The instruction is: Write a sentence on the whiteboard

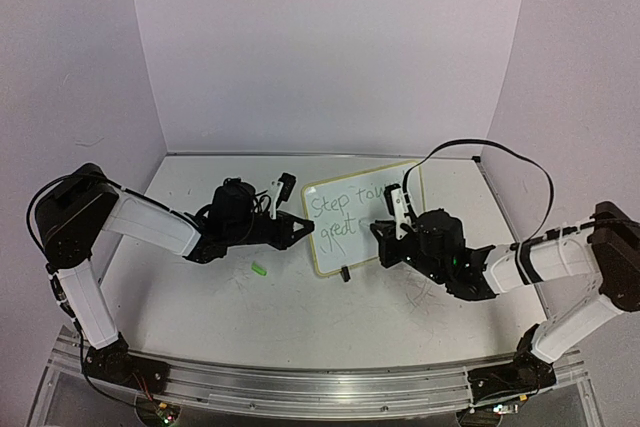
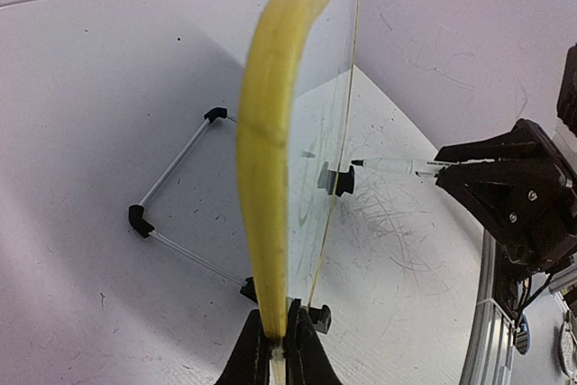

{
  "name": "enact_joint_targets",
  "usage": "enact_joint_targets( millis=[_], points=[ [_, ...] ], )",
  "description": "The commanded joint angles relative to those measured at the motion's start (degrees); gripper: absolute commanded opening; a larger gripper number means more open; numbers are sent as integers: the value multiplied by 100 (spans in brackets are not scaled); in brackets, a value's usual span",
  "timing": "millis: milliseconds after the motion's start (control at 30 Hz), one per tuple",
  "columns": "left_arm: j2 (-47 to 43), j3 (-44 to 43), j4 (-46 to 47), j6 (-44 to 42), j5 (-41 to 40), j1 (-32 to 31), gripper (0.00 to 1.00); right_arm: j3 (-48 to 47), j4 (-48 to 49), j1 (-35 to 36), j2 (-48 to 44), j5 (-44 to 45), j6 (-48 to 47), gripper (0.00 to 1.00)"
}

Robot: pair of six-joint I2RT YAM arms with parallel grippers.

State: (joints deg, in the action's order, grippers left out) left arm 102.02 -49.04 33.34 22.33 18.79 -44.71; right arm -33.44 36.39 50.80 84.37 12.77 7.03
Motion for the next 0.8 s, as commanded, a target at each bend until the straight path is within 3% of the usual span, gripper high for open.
enact_joint_targets(
  millis=[0,767],
  points=[
    [-103,-43,-85,-157,-210,23,0,-340,199,18,175,153,14,0],
    [-170,3,-88,-220,-230,24,0,-412,-136,26,355,368,200,0]
  ],
)
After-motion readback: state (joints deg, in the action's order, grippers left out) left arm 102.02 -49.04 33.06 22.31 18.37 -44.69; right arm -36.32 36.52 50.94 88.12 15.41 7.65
